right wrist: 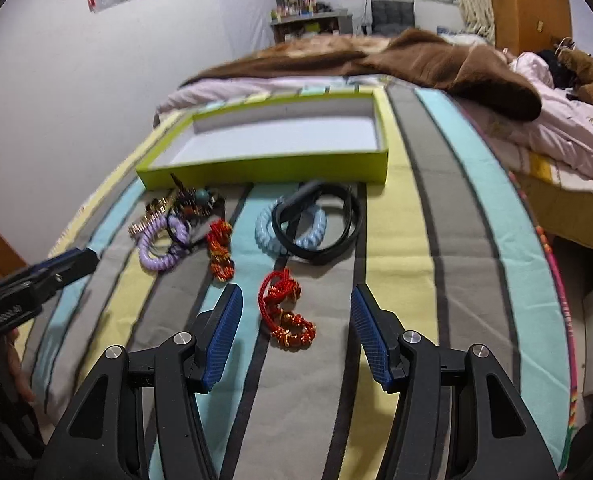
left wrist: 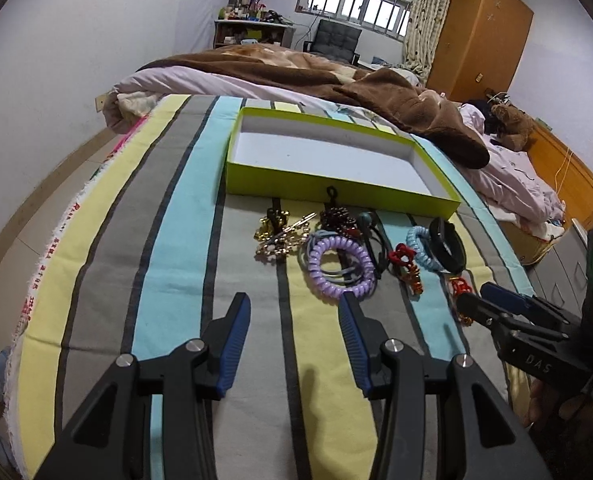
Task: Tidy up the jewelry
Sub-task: 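Lower the right tool onto the red knotted charm and close it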
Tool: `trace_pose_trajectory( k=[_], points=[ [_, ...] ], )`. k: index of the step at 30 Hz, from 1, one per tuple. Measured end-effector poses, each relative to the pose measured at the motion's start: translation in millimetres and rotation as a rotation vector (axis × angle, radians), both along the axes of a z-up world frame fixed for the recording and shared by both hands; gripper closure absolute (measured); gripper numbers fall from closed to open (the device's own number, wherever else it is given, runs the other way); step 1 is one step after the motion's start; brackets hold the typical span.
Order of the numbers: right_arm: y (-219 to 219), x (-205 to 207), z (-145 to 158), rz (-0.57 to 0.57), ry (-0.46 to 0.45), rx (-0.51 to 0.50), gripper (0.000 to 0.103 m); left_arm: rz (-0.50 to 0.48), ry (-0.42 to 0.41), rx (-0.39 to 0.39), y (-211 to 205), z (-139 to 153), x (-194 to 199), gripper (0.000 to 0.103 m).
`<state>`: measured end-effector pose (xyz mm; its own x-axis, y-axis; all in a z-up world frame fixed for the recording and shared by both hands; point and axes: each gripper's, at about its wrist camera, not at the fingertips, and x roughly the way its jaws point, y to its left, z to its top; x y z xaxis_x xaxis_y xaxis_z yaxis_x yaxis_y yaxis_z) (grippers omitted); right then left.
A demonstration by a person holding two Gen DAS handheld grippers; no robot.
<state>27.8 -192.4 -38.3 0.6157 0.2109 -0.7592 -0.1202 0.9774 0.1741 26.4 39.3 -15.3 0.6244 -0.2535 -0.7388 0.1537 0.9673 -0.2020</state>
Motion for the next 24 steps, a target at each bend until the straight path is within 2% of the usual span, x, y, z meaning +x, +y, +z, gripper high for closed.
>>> trace_pose_trajectory(
  k=[4, 8, 10, 12, 18, 24],
  points=[
    [9, 8, -9, 0.044, 0.037, -0.001, 0.046, -0.023, 0.027, -0.014, -1, -4, 3, 0.056],
    [13, 10, -10, 0.055, 0.030, -0.027, 0.048, -0.044, 0.029, -0.015, -1, -4, 7, 0.056],
    [11, 10, -10, 0.044, 0.027, -0.037, 0.074, -0.028, 0.034, -0.021, 4, -3, 13, 0.056],
    [8, 11, -10, 0.043, 0.031, -0.028, 0.082, -0.019, 0.029, -0.020, 9, -2, 19, 0.056],
    [3, 10, -6, 0.051, 0.016, -0.002, 0.093, -0.002, 0.038, 0.042, 12, -6, 37, 0.056],
    [-6, 12, 6, 0.033, -0.025, 0.013, 0.094, -0.069, 0.054, 0.080, 6, -12, 59, 0.056]
  ],
)
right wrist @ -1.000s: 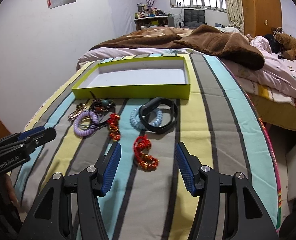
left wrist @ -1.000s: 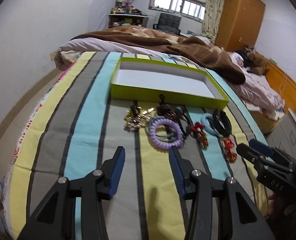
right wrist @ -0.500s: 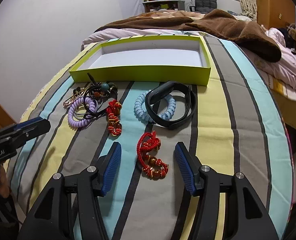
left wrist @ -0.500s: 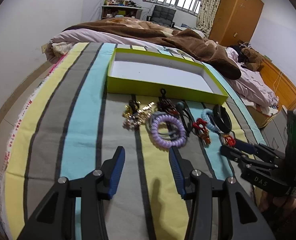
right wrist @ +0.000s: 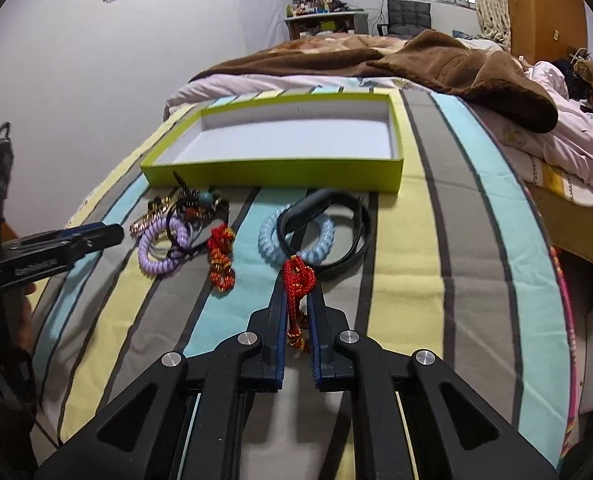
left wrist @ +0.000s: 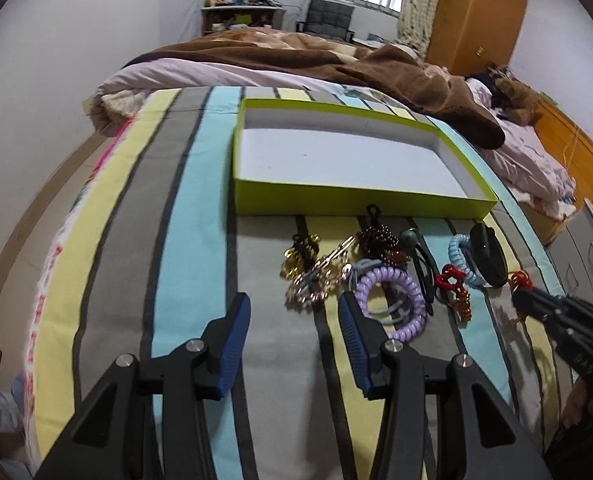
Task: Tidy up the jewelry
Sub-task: 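Lower the right tool onto the red knotted charm and close it, then grasp the gold-and-black brooch with the left tool while the right holds the red charm, then carry both held pieces into the box and open both tools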
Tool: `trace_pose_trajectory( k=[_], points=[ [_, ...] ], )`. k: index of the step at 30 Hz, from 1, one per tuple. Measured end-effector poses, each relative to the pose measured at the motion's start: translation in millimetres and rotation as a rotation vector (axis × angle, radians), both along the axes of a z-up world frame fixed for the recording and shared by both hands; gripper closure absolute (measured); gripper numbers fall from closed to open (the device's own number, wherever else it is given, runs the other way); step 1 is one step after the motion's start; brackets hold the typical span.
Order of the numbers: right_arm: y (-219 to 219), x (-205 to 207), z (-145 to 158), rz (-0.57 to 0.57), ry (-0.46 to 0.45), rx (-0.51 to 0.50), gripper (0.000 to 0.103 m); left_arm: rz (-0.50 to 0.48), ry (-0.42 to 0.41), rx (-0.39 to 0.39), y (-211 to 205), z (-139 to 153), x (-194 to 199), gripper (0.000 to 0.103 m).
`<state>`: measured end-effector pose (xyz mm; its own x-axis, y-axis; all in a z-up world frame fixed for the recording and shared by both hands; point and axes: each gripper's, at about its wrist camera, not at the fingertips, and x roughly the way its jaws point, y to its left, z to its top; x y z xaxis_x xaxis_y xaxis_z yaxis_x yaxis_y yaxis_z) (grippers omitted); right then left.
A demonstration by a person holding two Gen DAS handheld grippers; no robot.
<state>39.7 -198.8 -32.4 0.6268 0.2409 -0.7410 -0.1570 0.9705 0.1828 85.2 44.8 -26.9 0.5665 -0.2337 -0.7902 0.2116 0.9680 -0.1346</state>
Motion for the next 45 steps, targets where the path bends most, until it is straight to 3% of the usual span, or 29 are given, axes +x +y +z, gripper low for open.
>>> trace_pose_trajectory(
  k=[3, 7, 15, 18, 23, 28, 34, 45],
  points=[
    [-7, 2, 4, -0.013, -0.008, 0.026, 0.094, 0.014, -0.020, 0.023, 1, 2, 8, 0.056],
    [-10, 3, 9, -0.020, -0.026, 0.021, 0.093, 0.036, -0.017, -0.019, 9, 5, 22, 0.056],
    [-9, 7, 10, -0.012, -0.034, 0.027, 0.093, -0.026, -0.010, 0.080, -12, -3, 35, 0.056],
    [-10, 7, 9, -0.011, -0.030, 0.031, 0.093, -0.032, -0.007, 0.115, -17, -6, 39, 0.061],
    [-11, 8, 8, -0.010, -0.031, 0.031, 0.093, -0.048, 0.008, 0.120, -22, -8, 44, 0.067],
    [-11, 10, 7, -0.010, -0.030, 0.029, 0.093, -0.074, 0.016, 0.115, -29, -9, 44, 0.082],
    [-11, 10, 7, -0.009, -0.034, 0.027, 0.093, -0.061, 0.005, 0.130, -28, -8, 43, 0.085],
    [-14, 12, 19, -0.016, -0.062, 0.029, 0.093, -0.037, -0.050, 0.079, -18, 14, 35, 0.085]
  ],
)
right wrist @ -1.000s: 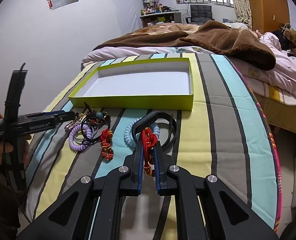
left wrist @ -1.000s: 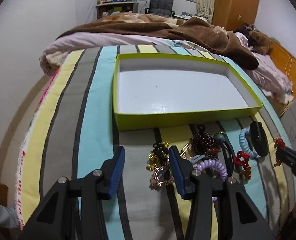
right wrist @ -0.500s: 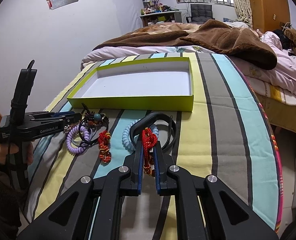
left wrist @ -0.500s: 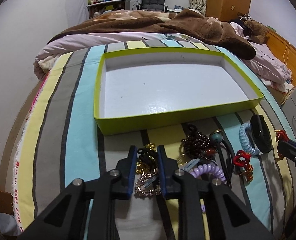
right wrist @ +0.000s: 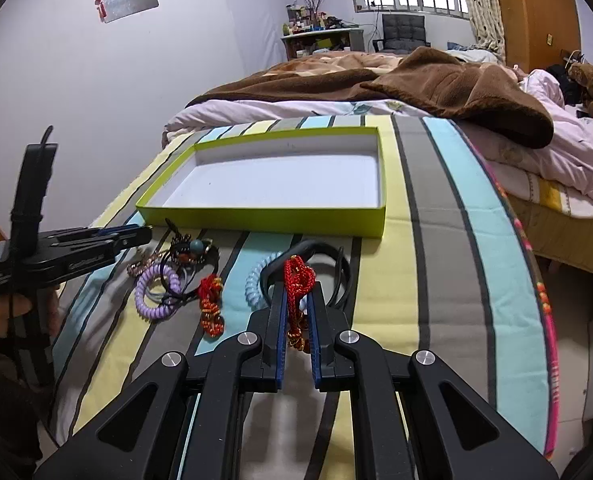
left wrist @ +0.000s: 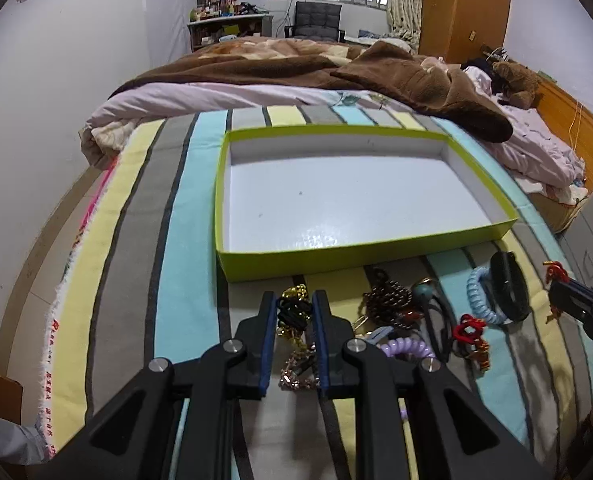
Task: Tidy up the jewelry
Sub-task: 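Carry both held pieces into the box and open both tools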
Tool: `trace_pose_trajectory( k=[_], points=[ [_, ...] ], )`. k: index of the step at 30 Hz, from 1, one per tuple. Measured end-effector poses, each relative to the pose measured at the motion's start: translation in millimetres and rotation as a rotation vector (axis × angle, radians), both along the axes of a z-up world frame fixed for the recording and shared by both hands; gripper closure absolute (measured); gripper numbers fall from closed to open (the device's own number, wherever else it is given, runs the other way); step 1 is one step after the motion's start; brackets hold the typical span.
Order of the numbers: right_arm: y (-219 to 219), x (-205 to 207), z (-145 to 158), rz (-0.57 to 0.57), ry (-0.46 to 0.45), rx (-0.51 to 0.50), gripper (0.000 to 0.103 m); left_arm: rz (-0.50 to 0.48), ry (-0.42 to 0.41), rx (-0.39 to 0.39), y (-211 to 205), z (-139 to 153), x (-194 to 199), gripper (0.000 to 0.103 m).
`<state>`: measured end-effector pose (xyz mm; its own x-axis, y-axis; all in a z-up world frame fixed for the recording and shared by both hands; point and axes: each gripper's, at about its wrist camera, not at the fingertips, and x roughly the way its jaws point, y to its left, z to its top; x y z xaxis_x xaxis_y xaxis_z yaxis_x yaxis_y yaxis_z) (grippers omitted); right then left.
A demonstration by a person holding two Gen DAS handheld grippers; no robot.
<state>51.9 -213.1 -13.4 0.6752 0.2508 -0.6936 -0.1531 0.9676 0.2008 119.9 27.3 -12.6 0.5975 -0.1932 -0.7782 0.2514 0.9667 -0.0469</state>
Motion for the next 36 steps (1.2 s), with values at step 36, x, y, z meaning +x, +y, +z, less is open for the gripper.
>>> trace_pose_trajectory(
  k=[36],
  points=[
    [2, 174, 1, 0.050, 0.092, -0.103, 0.093, 0.004, 0.035, -0.078, -14, -6, 119, 0.085]
  ],
)
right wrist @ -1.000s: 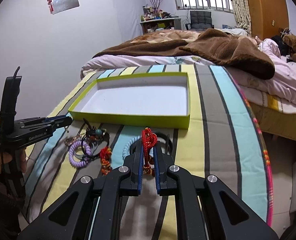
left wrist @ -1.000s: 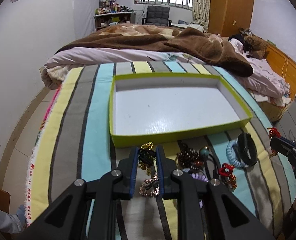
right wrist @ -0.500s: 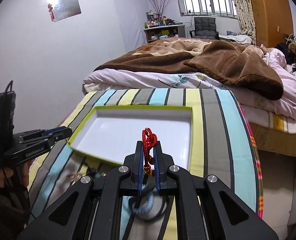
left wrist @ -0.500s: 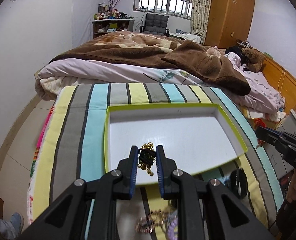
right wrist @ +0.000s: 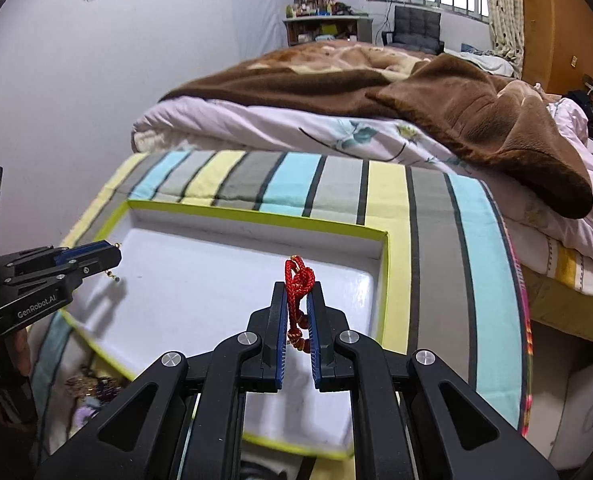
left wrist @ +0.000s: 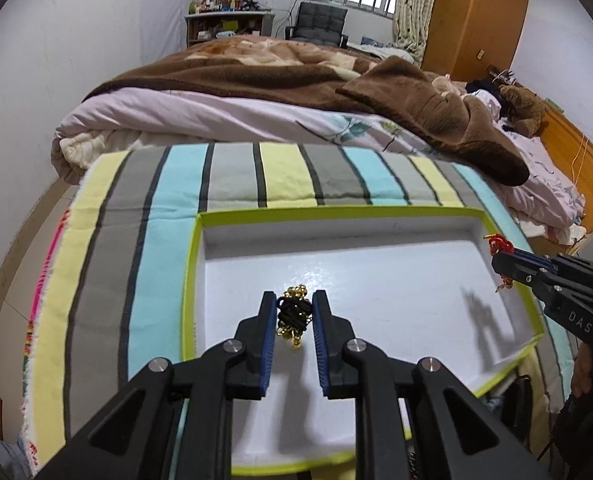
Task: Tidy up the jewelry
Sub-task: 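Carry both held pieces into the box and open both tools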
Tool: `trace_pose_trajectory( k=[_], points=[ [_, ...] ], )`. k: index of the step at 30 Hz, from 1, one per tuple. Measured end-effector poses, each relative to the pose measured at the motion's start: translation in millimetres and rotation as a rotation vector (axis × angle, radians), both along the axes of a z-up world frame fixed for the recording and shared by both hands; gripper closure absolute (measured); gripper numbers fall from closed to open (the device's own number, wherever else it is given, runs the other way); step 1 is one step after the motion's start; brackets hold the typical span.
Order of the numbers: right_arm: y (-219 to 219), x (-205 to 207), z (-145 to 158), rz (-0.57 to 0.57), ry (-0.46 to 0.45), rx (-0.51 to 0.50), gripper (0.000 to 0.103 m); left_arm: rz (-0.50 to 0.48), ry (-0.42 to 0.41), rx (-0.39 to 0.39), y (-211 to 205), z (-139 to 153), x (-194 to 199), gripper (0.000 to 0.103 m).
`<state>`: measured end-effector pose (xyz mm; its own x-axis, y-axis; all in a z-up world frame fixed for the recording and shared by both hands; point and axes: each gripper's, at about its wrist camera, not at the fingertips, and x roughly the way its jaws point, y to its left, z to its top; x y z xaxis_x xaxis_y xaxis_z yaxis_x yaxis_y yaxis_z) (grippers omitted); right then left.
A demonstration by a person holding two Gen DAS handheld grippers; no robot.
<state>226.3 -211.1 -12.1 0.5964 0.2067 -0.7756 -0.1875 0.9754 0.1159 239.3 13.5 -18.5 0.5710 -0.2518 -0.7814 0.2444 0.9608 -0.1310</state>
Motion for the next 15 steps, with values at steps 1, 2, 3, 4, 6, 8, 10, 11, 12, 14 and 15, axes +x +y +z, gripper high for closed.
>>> trace_pose_trajectory(
  k=[1, 2, 3, 4, 6, 8, 10, 11, 12, 14, 15],
  points=[
    [0, 3, -4, -0.002, 0.013, -0.004, 0.093, 0.000, 0.009, 0.004, -1, -3, 2, 0.085],
    [1, 5, -7, -0.001, 0.019, -0.012, 0.093, -0.001, 0.014, 0.009, -2, -6, 3, 0.085],
    [1, 7, -11, 0.002, 0.028, -0.017, 0.093, -0.001, 0.016, 0.014, -3, -8, 4, 0.085],
    [2, 9, -14, 0.003, 0.035, -0.020, 0.093, -0.001, 0.019, 0.016, -4, -10, 4, 0.085],
    [3, 13, -18, 0.004, 0.041, -0.033, 0.093, -0.006, 0.016, 0.024, -5, -11, 4, 0.085],
    [2, 15, -22, -0.003, 0.049, -0.037, 0.093, -0.007, 0.024, 0.026, -6, -13, 5, 0.085],
    [2, 17, -26, -0.002, 0.057, -0.042, 0.093, -0.003, 0.028, 0.028, -5, -15, 6, 0.084],
    [2, 18, -28, 0.000, 0.058, -0.047, 0.093, -0.001, 0.028, 0.033, -4, -15, 5, 0.084],
    [3, 18, -30, 0.001, 0.060, -0.052, 0.093, -0.001, 0.027, 0.033, -4, -15, 5, 0.084],
    [4, 19, -31, -0.001, 0.059, -0.070, 0.093, -0.004, 0.031, 0.025, -3, -15, 7, 0.084],
    [5, 18, -32, 0.002, 0.056, -0.070, 0.093, -0.002, 0.034, 0.016, -3, -16, 7, 0.084]
  ],
)
